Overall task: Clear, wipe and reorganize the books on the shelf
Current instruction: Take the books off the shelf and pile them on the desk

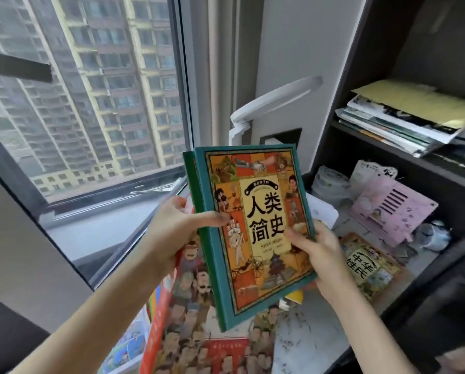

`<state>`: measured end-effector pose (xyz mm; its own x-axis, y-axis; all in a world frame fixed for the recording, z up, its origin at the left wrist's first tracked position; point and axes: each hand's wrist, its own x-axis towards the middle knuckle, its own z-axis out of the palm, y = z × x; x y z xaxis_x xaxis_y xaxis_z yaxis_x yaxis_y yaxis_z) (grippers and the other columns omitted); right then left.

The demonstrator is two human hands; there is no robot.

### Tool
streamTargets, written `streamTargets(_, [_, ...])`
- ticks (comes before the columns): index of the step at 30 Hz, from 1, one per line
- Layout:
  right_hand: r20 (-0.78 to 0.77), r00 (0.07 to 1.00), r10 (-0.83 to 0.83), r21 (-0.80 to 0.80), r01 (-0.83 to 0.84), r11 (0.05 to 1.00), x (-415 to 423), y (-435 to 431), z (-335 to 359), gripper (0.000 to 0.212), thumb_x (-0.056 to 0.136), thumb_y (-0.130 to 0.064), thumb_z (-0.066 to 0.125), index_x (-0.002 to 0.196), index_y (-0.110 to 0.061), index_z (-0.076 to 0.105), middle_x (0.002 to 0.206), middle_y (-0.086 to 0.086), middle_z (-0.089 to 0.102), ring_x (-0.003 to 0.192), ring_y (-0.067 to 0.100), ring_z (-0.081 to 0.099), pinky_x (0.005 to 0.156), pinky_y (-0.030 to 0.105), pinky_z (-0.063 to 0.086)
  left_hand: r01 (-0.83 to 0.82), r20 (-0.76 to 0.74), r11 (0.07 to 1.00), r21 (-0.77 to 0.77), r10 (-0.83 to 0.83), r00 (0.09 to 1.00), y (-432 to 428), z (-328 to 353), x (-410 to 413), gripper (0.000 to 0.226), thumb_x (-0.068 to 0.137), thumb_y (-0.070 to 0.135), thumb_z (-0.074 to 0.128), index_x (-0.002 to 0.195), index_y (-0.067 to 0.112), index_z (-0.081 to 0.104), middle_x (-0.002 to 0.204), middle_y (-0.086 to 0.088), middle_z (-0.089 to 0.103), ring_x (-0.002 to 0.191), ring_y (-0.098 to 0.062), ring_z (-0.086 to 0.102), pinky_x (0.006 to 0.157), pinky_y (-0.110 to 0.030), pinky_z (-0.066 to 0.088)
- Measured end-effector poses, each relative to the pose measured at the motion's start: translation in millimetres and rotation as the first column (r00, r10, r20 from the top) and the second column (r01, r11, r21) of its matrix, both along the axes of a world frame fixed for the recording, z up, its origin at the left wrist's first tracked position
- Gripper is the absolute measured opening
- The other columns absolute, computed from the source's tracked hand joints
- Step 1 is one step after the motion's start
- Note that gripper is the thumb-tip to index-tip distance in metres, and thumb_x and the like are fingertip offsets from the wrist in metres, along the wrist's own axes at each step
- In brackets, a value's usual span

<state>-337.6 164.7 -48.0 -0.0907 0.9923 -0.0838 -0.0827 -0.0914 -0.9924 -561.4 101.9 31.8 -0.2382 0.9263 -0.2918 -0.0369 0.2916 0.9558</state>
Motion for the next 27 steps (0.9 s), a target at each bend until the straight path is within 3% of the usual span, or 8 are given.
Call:
streamTargets(5, [0.162,0.963,-0.216,-0.085,0.232,0.969,28.2,7.4,-6.8,0.027,0.073,-0.029,0.081,0.088,-0.011,0.069,0.085,0.006,0.075,0.083,0.029,0.071,0.087,0.052,0.054,0.123,0.226,0.991,-0.053,-0.108,0.968,78.0,-24.3,29.6,0.056,0.059,0.02,0.082,0.106,0.0,0.058,0.066,-0.003,0.072,0.058,-0.016,0.069,0.051,-0.025,0.052])
streamTargets(8, [0.192,0.933,-0.305,-0.102,0.328,0.939,40.3,11.1,-13.7,0.03,0.072,-0.038,0.08,0.091,-0.017,0.07,0.084,0.003,0.075,0.082,0.028,0.071,0.085,0.052,0.054,0.191,0.258,0.981,-0.044,-0.174,0.95,116.6,-31.3,48.0,0.041,0.069,0.018,0.077,0.104,0.003,0.06,0.077,-0.007,0.074,0.067,-0.02,0.071,0.057,-0.029,0.054])
streamTargets(11, [0.327,0.865,-0.382,-0.057,0.421,0.905,48.0,24.2,-23.4,0.045,0.073,-0.053,0.074,0.1,-0.018,0.065,0.089,0.001,0.072,0.083,0.024,0.068,0.081,0.043,0.055,0.35,0.326,0.936,-0.036,-0.32,0.89,154.2,-43.4,55.1,0.061,0.062,0.026,0.079,0.115,0.003,0.058,0.101,-0.014,0.071,0.083,-0.028,0.07,0.068,-0.036,0.056])
streamTargets(14, [0.587,0.707,-0.395,0.008,0.483,0.876,46.9,45.2,-35.4,0.044,0.082,-0.05,0.067,0.103,-0.012,0.061,0.086,0.005,0.066,0.072,0.023,0.062,0.06,0.031,0.05,0.413,0.317,0.907,-0.078,-0.371,0.873,180.0,-68.6,60.6,0.058,0.065,0.029,0.076,0.114,0.004,0.058,0.094,-0.011,0.071,0.078,-0.025,0.07,0.07,-0.036,0.056])
streamTargets(18, [0.827,0.508,-0.24,-0.039,0.478,0.877,32.8,60.3,-59.1,0.048,0.083,-0.054,0.064,0.099,-0.01,0.055,0.082,0.004,0.062,0.067,0.022,0.06,0.056,0.03,0.051,0.13,-0.051,0.97,-0.207,-0.144,0.988,200.8,-109.7,67.2,0.047,0.074,0.04,0.077,0.104,0.006,0.064,0.088,-0.009,0.073,0.077,-0.024,0.072,0.076,-0.04,0.06])
streamTargets(21, [0.855,0.459,-0.243,0.003,0.464,0.886,24.8,66.6,-57.7,0.048,0.082,-0.056,0.064,0.095,-0.012,0.05,0.082,0.002,0.059,0.067,0.021,0.06,0.05,0.025,0.044,0.09,-0.713,0.996,0.004,-0.06,0.698,210.3,-103.0,67.7,0.037,0.083,0.045,0.067,0.092,0.01,0.063,0.092,-0.005,0.067,0.079,-0.017,0.063,0.07,-0.03,0.053])
streamTargets(23, [0.867,0.452,-0.211,-0.01,0.439,0.898,18.5,72.0,-51.4,0.052,0.08,-0.059,0.064,0.097,-0.012,0.049,0.082,0.001,0.057,0.067,0.021,0.059,0.047,0.024,0.037,0.129,-0.798,0.988,0.082,-0.013,0.603,212.4,-87.4,65.7,0.023,0.088,0.032,0.062,0.099,0.011,0.059,0.099,-0.005,0.064,0.082,-0.017,0.061,0.069,-0.028,0.051])
streamTargets(27, [0.939,0.308,-0.15,0.017,0.397,0.918,12.2,66.4,-47.1,0.062,0.081,-0.069,0.054,0.102,-0.011,0.054,0.089,0.003,0.061,0.074,0.022,0.06,0.048,0.023,0.037,0.251,-0.75,0.968,0.017,-0.154,0.644,194.4,-91.1,68.5,0.044,0.087,0.039,0.061,0.125,0.018,0.052,0.112,-0.005,0.062,0.09,-0.021,0.066,0.075,-0.038,0.059])
